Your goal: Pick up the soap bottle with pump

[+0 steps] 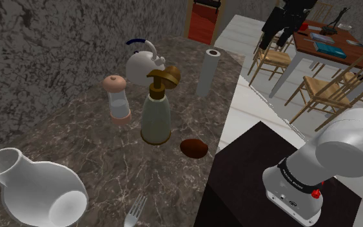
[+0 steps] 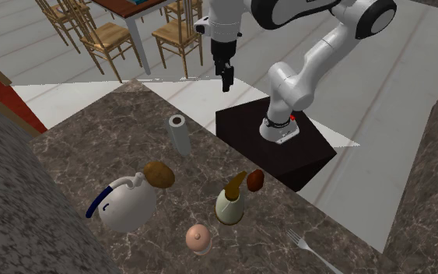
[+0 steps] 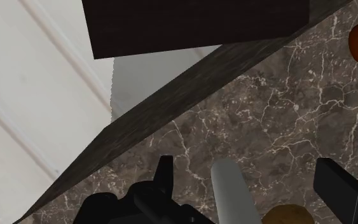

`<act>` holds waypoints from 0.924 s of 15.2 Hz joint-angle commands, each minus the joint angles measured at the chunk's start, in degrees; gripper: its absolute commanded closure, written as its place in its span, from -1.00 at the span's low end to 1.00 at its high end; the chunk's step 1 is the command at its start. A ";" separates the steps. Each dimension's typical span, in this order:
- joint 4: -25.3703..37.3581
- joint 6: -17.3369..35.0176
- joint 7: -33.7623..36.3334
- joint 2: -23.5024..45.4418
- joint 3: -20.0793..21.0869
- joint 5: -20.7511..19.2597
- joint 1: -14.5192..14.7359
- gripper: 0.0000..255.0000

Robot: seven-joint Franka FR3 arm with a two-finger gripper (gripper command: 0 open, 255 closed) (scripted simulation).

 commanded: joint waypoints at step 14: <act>8.69 4.34 19.60 14.10 16.96 7.18 3.54 -1.00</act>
